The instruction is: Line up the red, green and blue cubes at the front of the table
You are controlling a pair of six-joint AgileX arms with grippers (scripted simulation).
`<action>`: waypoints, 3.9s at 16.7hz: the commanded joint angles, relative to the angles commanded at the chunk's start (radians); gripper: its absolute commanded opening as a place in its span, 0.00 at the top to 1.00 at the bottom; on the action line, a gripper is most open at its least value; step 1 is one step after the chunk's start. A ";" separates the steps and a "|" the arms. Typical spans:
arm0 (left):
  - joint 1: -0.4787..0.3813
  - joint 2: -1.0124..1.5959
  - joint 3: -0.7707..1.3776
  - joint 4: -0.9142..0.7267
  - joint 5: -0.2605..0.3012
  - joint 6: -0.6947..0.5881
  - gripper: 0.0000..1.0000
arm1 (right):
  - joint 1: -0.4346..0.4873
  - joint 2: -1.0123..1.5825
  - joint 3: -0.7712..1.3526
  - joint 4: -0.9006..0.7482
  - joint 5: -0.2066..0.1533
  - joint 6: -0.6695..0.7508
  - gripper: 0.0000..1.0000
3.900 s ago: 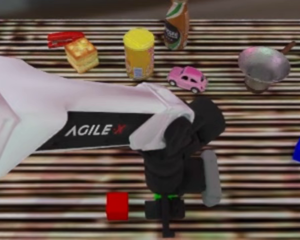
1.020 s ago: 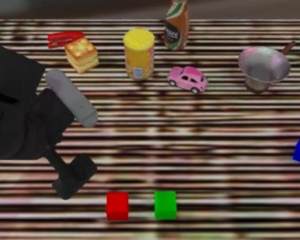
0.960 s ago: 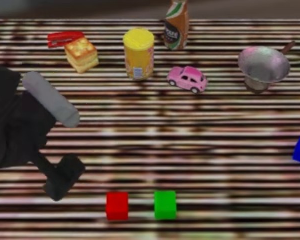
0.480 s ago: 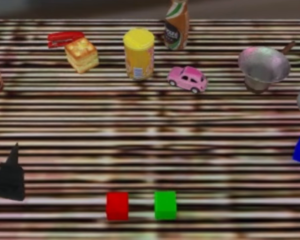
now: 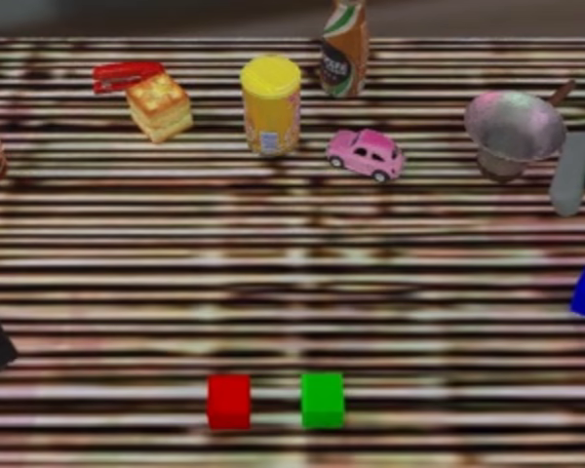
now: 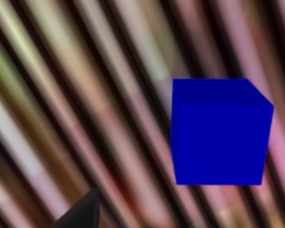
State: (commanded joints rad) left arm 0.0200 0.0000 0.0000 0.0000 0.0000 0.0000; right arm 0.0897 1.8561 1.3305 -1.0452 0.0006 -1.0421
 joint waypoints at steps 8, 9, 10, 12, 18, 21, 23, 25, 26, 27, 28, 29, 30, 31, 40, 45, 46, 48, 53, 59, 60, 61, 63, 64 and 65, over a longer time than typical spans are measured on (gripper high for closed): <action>0.000 0.000 0.000 0.000 0.000 0.000 0.00 | -0.001 0.032 -0.046 0.075 0.000 -0.001 0.00; 0.000 0.000 0.000 0.000 0.000 0.000 0.00 | -0.001 0.049 -0.068 0.118 0.000 0.000 0.00; 0.000 0.000 0.000 0.000 0.000 0.000 0.00 | 0.000 0.067 -0.092 0.165 0.000 0.001 0.00; 0.000 0.000 0.000 0.000 0.000 0.000 0.00 | 0.001 0.101 -0.137 0.249 0.001 0.003 0.00; 0.000 0.000 0.000 0.000 0.000 0.000 0.00 | 0.002 0.129 -0.171 0.299 0.001 0.004 0.00; 0.000 0.000 0.000 0.000 0.000 0.000 0.00 | 0.002 0.129 -0.171 0.299 0.001 0.004 0.23; 0.000 0.000 0.000 0.000 0.000 0.000 0.00 | 0.002 0.129 -0.171 0.299 0.001 0.004 0.38; 0.000 0.000 0.000 0.000 0.000 0.000 0.00 | 0.002 0.129 -0.171 0.299 0.001 0.004 0.53; 0.000 0.000 0.000 0.000 0.000 0.000 0.00 | 0.002 0.129 -0.171 0.299 0.001 0.004 0.60; 0.000 0.000 0.000 0.000 0.000 0.000 0.00 | 0.002 0.129 -0.171 0.299 0.001 0.004 0.68; 0.000 0.000 0.000 0.000 0.000 0.000 0.00 | 0.002 0.129 -0.171 0.299 0.001 0.004 0.75; 0.000 0.000 0.000 0.000 0.000 0.000 0.00 | 0.002 0.129 -0.171 0.299 0.001 0.004 0.83; 0.000 0.000 0.000 0.000 0.000 0.000 0.00 | 0.002 0.129 -0.171 0.299 0.001 0.004 0.90; 0.000 0.000 0.000 0.000 0.000 0.000 0.00 | 0.002 0.129 -0.171 0.299 0.001 0.004 0.98; 0.000 0.000 0.000 0.000 0.000 0.000 0.00 | 0.002 0.106 -0.168 0.277 -0.003 0.016 1.00; 0.000 0.000 0.000 0.000 0.000 0.000 0.00 | 0.005 0.063 -0.099 0.160 -0.004 0.012 1.00; 0.000 0.000 0.000 0.000 0.000 0.000 0.00 | 0.006 0.047 -0.077 0.115 -0.004 0.012 1.00; 0.000 0.000 0.000 0.000 0.000 0.000 0.00 | 0.008 0.016 -0.038 0.044 -0.004 0.011 1.00; 0.000 0.000 0.000 0.000 0.000 0.000 0.00 | 0.005 -0.001 -0.019 0.016 -0.004 0.014 1.00; 0.000 0.000 0.000 0.000 0.000 0.000 0.00 | 0.168 -0.022 -0.025 -0.002 -0.004 0.066 1.00; 0.000 0.000 0.000 0.000 0.000 0.000 0.00 | 0.223 -0.030 -0.030 -0.007 -0.005 0.086 1.00; 0.000 0.000 0.000 0.000 0.000 0.000 0.00 | 0.284 -0.039 -0.037 -0.012 -0.005 0.107 1.00; 0.000 0.000 0.000 0.000 0.000 0.000 0.00 | 0.416 -0.058 -0.049 -0.025 -0.007 0.149 1.00; 0.000 0.000 0.000 0.000 0.000 0.000 0.00 | 0.481 -0.067 -0.054 -0.030 -0.007 0.170 1.00; 0.000 0.000 0.000 0.000 0.000 0.000 0.00 | 0.541 -0.077 -0.060 -0.035 -0.007 0.189 1.00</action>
State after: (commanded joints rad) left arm 0.0200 0.0000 0.0000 0.0000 0.0000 0.0000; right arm 0.6307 1.7790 1.2710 -1.0800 -0.0067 -0.8527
